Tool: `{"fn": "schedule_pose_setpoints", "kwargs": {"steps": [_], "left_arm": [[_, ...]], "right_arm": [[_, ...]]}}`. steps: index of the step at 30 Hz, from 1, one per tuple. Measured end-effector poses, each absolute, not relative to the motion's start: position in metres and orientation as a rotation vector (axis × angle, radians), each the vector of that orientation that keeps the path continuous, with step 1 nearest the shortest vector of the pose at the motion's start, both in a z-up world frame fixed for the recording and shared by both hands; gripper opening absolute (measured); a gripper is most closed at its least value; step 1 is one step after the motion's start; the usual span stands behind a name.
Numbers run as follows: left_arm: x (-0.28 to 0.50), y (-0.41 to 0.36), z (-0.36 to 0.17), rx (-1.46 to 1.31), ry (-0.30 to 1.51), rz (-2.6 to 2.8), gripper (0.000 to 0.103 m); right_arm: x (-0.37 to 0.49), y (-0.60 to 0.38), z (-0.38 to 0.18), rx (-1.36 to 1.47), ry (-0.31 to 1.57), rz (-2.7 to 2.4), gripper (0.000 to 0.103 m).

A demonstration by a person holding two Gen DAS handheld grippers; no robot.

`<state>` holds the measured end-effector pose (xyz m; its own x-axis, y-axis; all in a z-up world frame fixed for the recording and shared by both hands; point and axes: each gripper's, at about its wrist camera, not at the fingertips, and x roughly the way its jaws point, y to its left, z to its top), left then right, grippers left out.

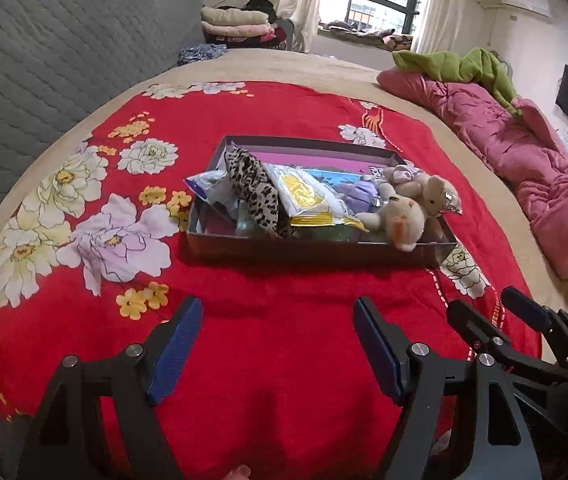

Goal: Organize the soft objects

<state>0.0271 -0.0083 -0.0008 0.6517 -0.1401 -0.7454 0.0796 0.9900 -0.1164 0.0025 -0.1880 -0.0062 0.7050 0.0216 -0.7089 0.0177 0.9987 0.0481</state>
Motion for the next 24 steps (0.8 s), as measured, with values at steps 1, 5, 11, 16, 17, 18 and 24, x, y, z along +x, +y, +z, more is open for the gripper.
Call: {"fn": "schedule_pose_setpoints", "kwargs": {"steps": [1,5,11,16,17,18,24], "left_arm": [[0.027,-0.008,-0.002,-0.083,0.851,-0.127,0.078],[0.027,-0.007,-0.007,-0.078,0.851,-0.116,0.078],[0.028,-0.005,-0.012,-0.091,0.855,-0.11,0.078],[0.03,-0.003,-0.016,-0.099,0.874,-0.101,0.078],[0.03,-0.003,-0.017,-0.095,0.877,-0.099,0.078],[0.03,-0.003,-0.018,-0.092,0.878,-0.096,0.078],[0.03,-0.005,-0.019,-0.082,0.883,-0.099,0.078]], "right_arm": [[0.003,-0.188,-0.007,0.051,0.789,-0.001,0.077],[0.003,-0.187,-0.013,0.05,0.804,-0.003,0.077],[0.004,-0.186,-0.018,0.056,0.815,-0.002,0.077],[0.006,-0.186,-0.024,0.062,0.837,-0.001,0.077],[0.006,-0.186,-0.024,0.062,0.839,-0.001,0.077],[0.006,-0.185,-0.024,0.061,0.839,0.0,0.077],[0.006,-0.184,-0.025,0.062,0.843,0.003,0.077]]}}
